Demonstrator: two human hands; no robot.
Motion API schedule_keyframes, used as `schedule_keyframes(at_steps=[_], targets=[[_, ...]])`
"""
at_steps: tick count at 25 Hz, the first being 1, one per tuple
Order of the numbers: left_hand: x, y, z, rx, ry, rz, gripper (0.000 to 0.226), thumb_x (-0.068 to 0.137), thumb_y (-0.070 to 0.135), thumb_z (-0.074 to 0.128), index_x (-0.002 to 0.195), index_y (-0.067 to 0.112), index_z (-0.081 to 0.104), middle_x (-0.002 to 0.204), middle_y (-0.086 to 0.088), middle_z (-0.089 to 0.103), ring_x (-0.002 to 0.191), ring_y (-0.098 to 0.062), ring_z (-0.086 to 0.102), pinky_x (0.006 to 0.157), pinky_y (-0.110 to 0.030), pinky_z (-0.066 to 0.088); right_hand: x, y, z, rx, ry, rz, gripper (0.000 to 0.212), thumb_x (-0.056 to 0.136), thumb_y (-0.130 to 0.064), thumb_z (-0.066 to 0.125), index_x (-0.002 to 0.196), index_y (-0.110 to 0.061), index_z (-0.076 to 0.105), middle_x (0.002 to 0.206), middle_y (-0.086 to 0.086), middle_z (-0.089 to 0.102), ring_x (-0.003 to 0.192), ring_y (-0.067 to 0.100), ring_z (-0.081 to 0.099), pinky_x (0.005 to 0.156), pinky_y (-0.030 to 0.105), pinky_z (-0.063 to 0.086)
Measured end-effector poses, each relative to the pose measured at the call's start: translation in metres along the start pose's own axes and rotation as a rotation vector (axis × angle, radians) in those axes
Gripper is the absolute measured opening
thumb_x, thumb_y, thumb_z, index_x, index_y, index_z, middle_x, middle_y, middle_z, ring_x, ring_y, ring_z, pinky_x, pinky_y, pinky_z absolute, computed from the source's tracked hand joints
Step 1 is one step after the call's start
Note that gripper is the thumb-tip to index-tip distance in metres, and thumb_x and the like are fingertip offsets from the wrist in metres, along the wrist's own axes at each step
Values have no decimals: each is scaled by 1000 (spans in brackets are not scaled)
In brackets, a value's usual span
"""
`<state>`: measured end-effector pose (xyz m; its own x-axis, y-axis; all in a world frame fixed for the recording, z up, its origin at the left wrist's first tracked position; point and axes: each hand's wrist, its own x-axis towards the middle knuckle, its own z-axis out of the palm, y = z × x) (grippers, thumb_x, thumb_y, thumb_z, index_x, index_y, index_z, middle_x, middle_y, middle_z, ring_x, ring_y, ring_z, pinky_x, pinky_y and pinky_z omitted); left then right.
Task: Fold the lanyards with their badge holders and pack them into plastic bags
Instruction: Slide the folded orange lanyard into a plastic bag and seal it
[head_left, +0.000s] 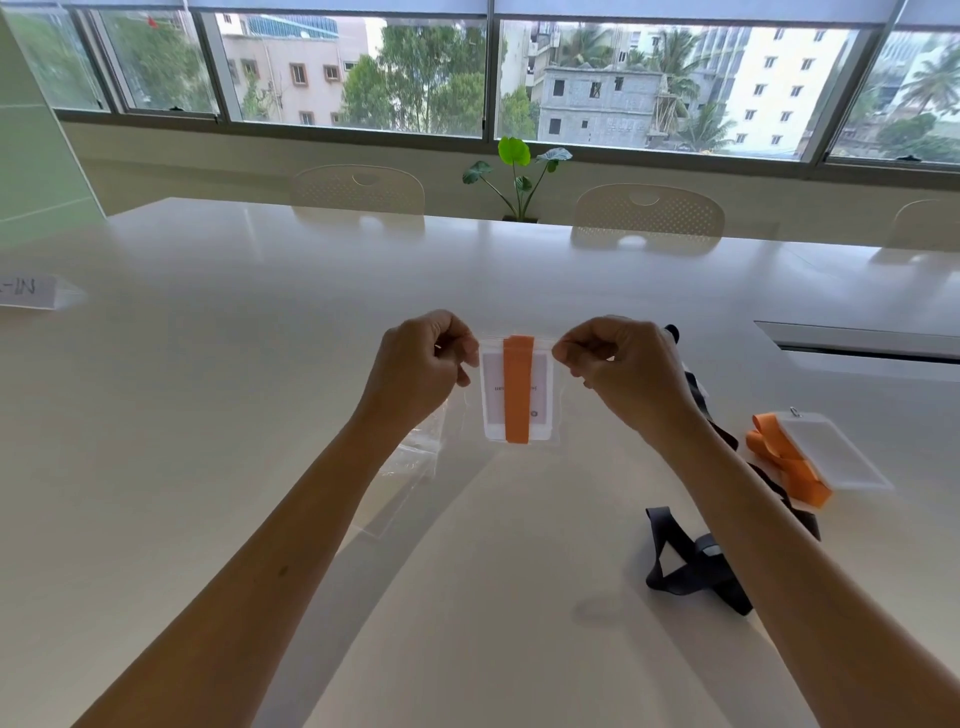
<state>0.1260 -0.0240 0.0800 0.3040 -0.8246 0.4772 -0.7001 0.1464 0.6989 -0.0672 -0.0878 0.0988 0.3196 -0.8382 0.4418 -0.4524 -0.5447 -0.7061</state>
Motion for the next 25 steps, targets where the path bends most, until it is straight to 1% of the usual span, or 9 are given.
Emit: schedule_keyframes(at_steps=[2, 7, 10, 14, 16, 18, 20, 23, 25], targets=[[0, -2, -2, -139, -49, -74, 16, 92, 4, 54, 80, 14, 60, 75, 4, 68, 63, -6, 66, 48, -14, 50, 1, 0, 1, 86, -18, 60, 10, 80, -24, 71, 71, -28, 70, 69, -2, 71, 67, 15, 68, 68, 40, 59], [0, -3, -1, -214, -51, -72, 13, 92, 19, 58, 79, 20, 59, 72, 5, 65, 64, -8, 64, 51, -17, 54, 0, 4, 5, 232, -80, 85, 15, 82, -19, 70, 71, -29, 68, 66, -8, 68, 60, 3, 61, 58, 21, 54], [0, -4, 6, -61, -20, -22, 19, 93, 16, 56, 75, 19, 52, 68, 9, 60, 62, -10, 61, 50, -10, 49, 0, 8, 8, 187, -37, 98, 17, 80, -23, 72, 66, -32, 67, 62, -10, 67, 59, 6, 60, 65, 34, 58], [0, -5, 14, 72, 24, 32, 20, 90, 2, 54, 75, 15, 52, 71, 11, 58, 63, -7, 55, 60, -9, 42, -1, 15, 12, 51, -5, 76, 17, 80, -29, 71, 64, -32, 67, 64, -8, 69, 67, 18, 66, 75, 48, 57], [2, -6, 17, 46, 34, 16, 17, 90, 2, 53, 78, 14, 55, 73, 10, 59, 65, -6, 55, 60, -6, 42, 0, 19, 13, 129, -27, 98, 16, 82, -24, 69, 67, -30, 68, 68, -6, 70, 73, 20, 69, 76, 45, 58], [5, -9, 20, -13, 13, -33, 16, 91, 4, 53, 80, 15, 58, 74, 10, 61, 65, -5, 57, 60, -2, 43, 4, 24, 14, 277, -95, 160, 14, 86, -18, 65, 74, -25, 67, 77, -1, 71, 83, 22, 70, 74, 33, 59], [8, -14, 26, -75, -13, -85, 16, 91, 3, 52, 83, 13, 62, 74, 6, 64, 66, -5, 58, 67, -8, 48, 7, 29, 14, 409, -231, 254, 5, 86, -19, 65, 90, -18, 61, 91, 4, 69, 88, 21, 68, 78, 29, 58], [12, -19, 35, -183, -22, -153, 12, 91, 4, 54, 87, 7, 65, 73, 3, 65, 66, -8, 59, 75, -24, 53, 7, 45, 20, 419, -431, 381, 44, 74, -17, 75, 111, -14, 50, 97, 3, 66, 88, 15, 65, 86, 33, 54], [13, -22, 42, -221, -34, -163, 11, 92, 10, 56, 86, 8, 65, 71, 4, 65, 64, -9, 59, 72, -25, 53, 7, 53, 28, 425, -451, 439, 49, 73, -10, 77, 114, -9, 51, 95, 5, 64, 91, 20, 64, 89, 37, 52]])
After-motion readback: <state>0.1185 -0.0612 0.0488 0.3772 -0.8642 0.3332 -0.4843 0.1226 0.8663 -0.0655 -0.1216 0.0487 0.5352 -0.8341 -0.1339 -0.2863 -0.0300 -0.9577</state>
